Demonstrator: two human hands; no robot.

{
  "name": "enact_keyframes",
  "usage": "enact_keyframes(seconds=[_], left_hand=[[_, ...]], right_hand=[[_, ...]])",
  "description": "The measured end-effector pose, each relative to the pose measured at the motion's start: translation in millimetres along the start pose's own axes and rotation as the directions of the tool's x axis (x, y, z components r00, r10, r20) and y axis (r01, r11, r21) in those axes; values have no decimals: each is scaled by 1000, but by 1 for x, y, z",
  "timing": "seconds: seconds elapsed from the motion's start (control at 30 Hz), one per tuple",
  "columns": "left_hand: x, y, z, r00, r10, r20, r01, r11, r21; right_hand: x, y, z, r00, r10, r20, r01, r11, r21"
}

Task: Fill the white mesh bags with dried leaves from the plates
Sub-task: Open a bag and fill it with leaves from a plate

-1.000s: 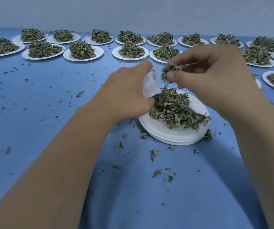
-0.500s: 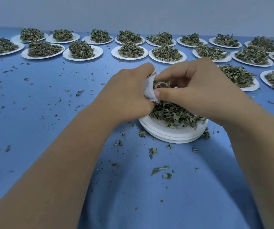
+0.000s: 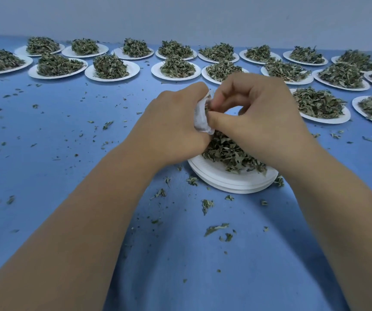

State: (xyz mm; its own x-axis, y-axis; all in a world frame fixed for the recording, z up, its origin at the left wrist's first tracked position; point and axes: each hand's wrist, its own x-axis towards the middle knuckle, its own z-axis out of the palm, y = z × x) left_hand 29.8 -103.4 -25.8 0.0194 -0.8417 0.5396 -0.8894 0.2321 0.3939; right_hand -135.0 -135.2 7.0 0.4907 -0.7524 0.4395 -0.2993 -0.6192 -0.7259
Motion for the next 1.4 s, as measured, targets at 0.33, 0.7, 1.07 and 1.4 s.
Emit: enact_keyframes(seconds=[0.33,0.7,1.07,1.4], left_hand=[[-3,1,-9,998,-47,-31,46,999,-22],[-7,-4,-14,997,-43,69,38,996,78],[-7,6,-10,997,-46,68,39,995,91],[-7,7,-12,999,-25,29,23,999,43]], right_hand=[[0,4,-25,980,5,197,-12,999,37],[0,19,-31,954,36,297,101,897,-431],[-1,8,-22,990,-118,83,122,991,-54],[-5,2,-6,984,-179,-18,180,982,51]])
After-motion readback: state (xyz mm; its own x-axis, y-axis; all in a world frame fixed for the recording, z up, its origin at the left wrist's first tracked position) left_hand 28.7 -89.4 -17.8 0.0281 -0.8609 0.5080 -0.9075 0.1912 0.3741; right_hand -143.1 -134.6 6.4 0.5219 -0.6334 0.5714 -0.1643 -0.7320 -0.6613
